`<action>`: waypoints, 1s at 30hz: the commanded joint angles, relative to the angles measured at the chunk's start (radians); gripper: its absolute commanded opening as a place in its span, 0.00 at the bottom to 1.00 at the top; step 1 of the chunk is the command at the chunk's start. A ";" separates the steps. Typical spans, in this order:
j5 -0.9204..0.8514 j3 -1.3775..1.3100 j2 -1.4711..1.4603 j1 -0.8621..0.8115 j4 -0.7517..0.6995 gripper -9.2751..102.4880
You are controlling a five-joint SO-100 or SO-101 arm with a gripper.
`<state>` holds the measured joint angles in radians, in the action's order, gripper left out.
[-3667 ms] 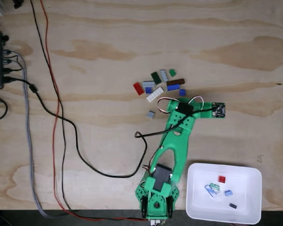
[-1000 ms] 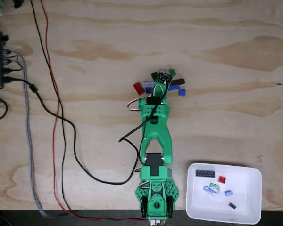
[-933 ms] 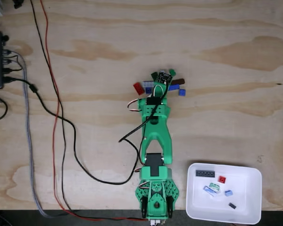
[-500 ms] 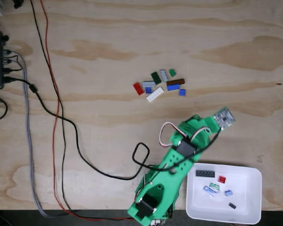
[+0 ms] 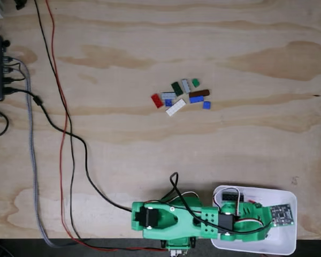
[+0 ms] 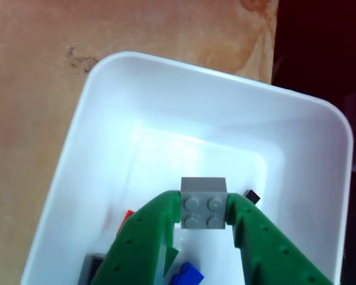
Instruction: Put all lego bricks in the bin.
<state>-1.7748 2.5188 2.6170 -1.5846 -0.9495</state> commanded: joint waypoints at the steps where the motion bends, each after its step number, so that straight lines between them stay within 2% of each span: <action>1: 0.063 -0.018 0.021 0.063 0.026 0.49; 2: 0.084 -0.015 0.026 0.086 0.028 0.59; 3: 0.107 -0.023 0.025 0.115 0.017 0.61; 5: 0.172 -0.051 -0.006 0.219 0.006 0.60; 7: 0.249 -0.104 -0.071 0.359 0.012 0.52; 10: 0.259 -0.210 -0.160 0.497 -0.110 0.52; 12: 0.275 -0.227 -0.311 0.663 -0.006 0.52; 14: 0.241 -0.252 -0.476 0.819 0.083 0.46; 17: 0.146 -0.296 -0.692 0.963 0.158 0.43; 21: 0.144 -0.370 -0.931 1.071 0.314 0.41; 25: 0.156 -0.328 -1.005 1.154 0.491 0.42; 30: 0.173 -0.360 -1.028 1.210 0.538 0.43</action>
<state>-1.6137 2.2105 1.5846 -0.4249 -0.4709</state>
